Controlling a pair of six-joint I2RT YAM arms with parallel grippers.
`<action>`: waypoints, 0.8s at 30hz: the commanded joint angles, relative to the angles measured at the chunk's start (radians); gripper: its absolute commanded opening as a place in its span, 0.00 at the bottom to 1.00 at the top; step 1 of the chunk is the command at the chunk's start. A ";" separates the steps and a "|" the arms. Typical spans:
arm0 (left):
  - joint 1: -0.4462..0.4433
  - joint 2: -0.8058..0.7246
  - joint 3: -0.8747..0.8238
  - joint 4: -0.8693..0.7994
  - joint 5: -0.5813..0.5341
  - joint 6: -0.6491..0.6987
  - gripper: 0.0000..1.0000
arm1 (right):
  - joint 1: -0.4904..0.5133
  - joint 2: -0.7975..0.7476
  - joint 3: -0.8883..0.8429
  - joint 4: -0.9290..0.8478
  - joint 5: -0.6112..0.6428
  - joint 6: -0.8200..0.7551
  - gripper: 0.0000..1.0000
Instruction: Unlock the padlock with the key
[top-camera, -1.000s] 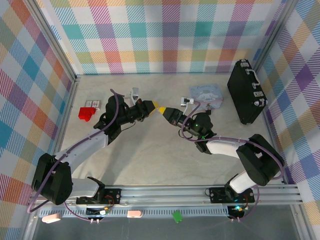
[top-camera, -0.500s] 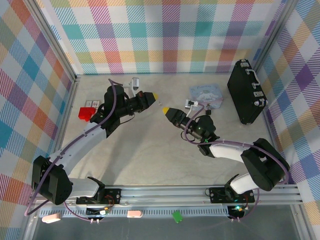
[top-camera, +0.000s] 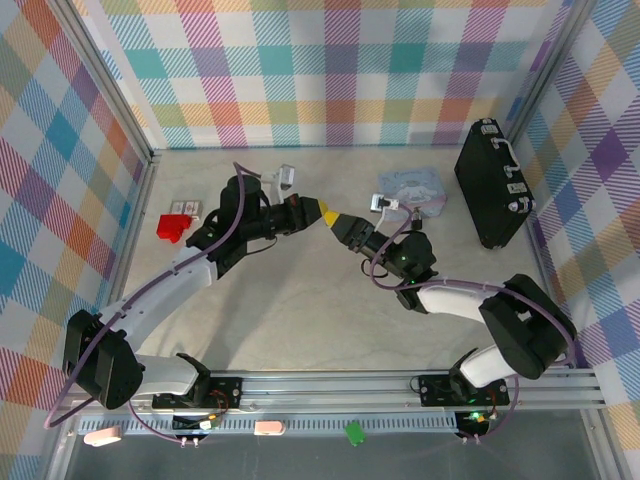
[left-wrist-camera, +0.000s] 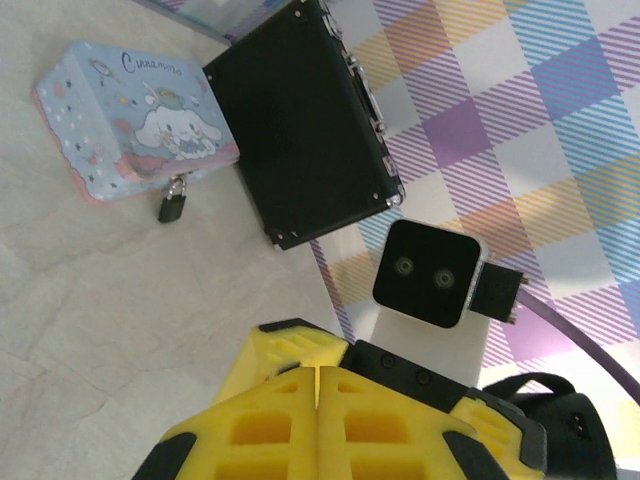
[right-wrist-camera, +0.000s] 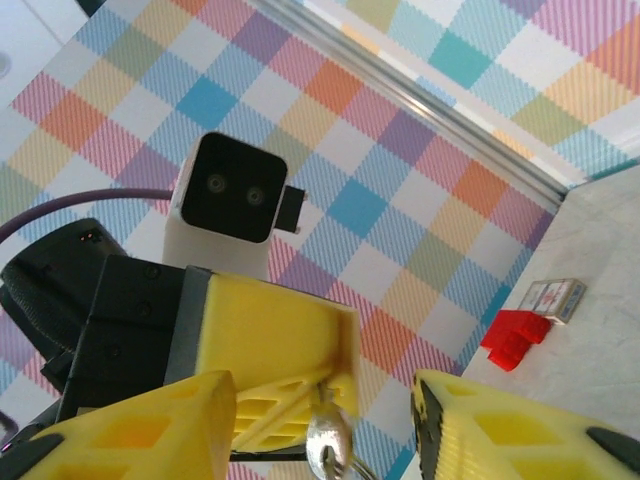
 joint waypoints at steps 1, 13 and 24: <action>-0.007 -0.004 0.004 0.040 0.022 -0.006 0.00 | -0.003 0.023 0.054 0.073 -0.080 0.019 0.45; -0.005 -0.014 0.014 0.030 -0.002 -0.003 0.00 | -0.007 0.042 0.038 0.073 -0.088 0.068 0.27; -0.004 -0.024 -0.013 0.083 0.004 -0.048 0.00 | -0.017 0.028 0.040 0.029 -0.088 0.088 0.14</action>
